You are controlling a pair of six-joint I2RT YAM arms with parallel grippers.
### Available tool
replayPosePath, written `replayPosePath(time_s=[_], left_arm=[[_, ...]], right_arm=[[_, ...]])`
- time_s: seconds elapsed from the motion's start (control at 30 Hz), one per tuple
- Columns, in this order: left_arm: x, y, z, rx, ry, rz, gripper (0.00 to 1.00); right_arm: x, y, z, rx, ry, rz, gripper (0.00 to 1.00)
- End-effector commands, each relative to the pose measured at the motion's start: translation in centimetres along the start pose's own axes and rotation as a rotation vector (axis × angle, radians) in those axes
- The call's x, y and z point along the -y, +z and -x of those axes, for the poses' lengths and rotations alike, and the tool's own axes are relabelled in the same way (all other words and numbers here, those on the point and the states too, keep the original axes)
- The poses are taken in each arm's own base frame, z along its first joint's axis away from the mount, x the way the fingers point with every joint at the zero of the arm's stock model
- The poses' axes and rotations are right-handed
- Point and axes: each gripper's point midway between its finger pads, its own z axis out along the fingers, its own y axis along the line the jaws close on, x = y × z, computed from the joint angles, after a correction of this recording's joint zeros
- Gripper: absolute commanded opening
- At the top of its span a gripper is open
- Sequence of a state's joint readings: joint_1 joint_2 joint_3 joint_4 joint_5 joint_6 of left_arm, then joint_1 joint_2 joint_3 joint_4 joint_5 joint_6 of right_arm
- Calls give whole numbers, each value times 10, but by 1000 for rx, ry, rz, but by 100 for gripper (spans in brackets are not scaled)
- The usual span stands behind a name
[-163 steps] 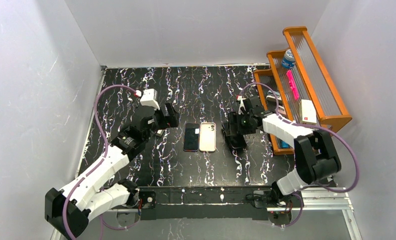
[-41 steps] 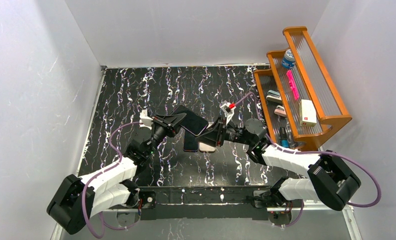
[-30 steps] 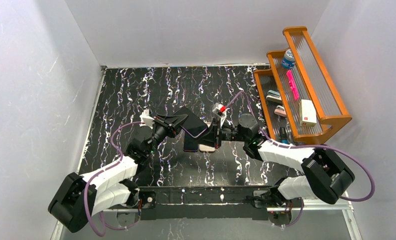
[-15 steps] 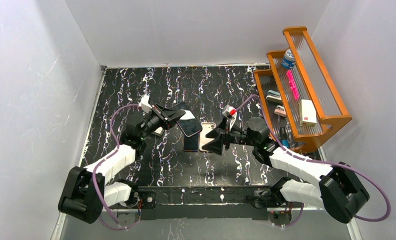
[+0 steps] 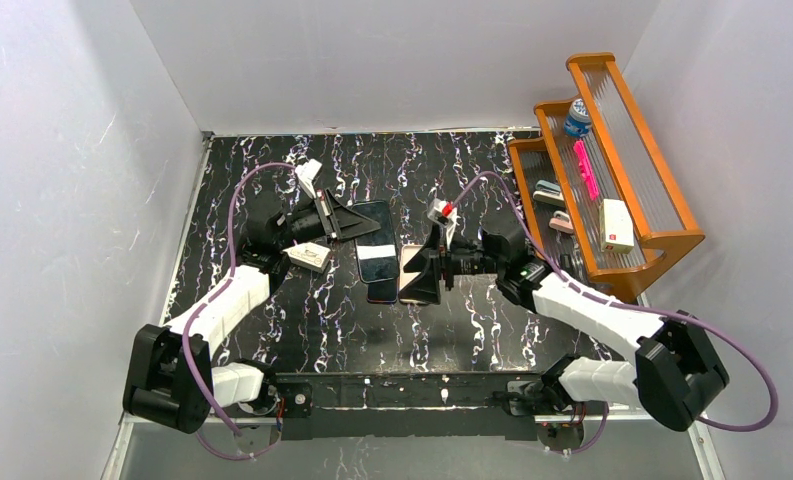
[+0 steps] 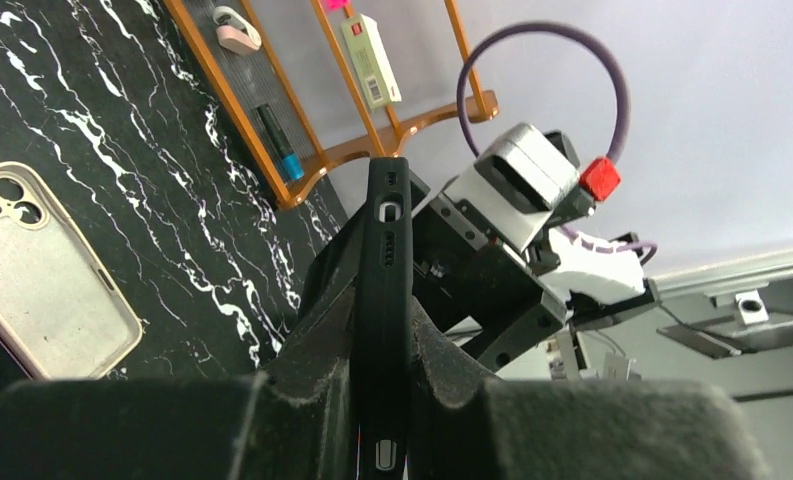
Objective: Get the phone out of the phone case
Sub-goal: Remove the phone case from the phone.
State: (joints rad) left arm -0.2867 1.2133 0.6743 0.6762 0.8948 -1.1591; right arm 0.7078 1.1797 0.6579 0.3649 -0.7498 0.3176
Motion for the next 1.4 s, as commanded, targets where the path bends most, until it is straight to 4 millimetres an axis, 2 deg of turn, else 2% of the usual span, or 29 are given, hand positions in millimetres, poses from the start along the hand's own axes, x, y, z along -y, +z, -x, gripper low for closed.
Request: replayPosePath(time_s=[0.0,0.3,0.47,0.63,0.8,0.9,0.93,1.13,1.37], left_arm=[[24,-5,-4,-68,119,-73,0],[30,-7,-7,-94,166,-91,0],[32,-7,-6,-93,180,-93,0],[33,-6,-3,-82,170,-88,0],[36,-7,-3,-75,147,-88,0],[37,-8,-4,-76,127,-86,0],[37,-8,-5,-77,116,-85,0],[33,-10,-12,-87,40,-73,0],[24,-7,-18,-100,-50,-52,0]], right_arm=[[-16,7,16,-21,17,109,89],[-25,18,29,-49,21,228,76],[-26,22,30,-66,34,264,65],[-27,24,26,-84,30,290,47],[-31,23,23,-85,-6,318,22],[-29,24,25,-76,-41,308,4],[-28,24,25,-73,-61,308,1],[-22,28,28,-63,-203,307,1],[-24,38,31,-87,-387,343,1]])
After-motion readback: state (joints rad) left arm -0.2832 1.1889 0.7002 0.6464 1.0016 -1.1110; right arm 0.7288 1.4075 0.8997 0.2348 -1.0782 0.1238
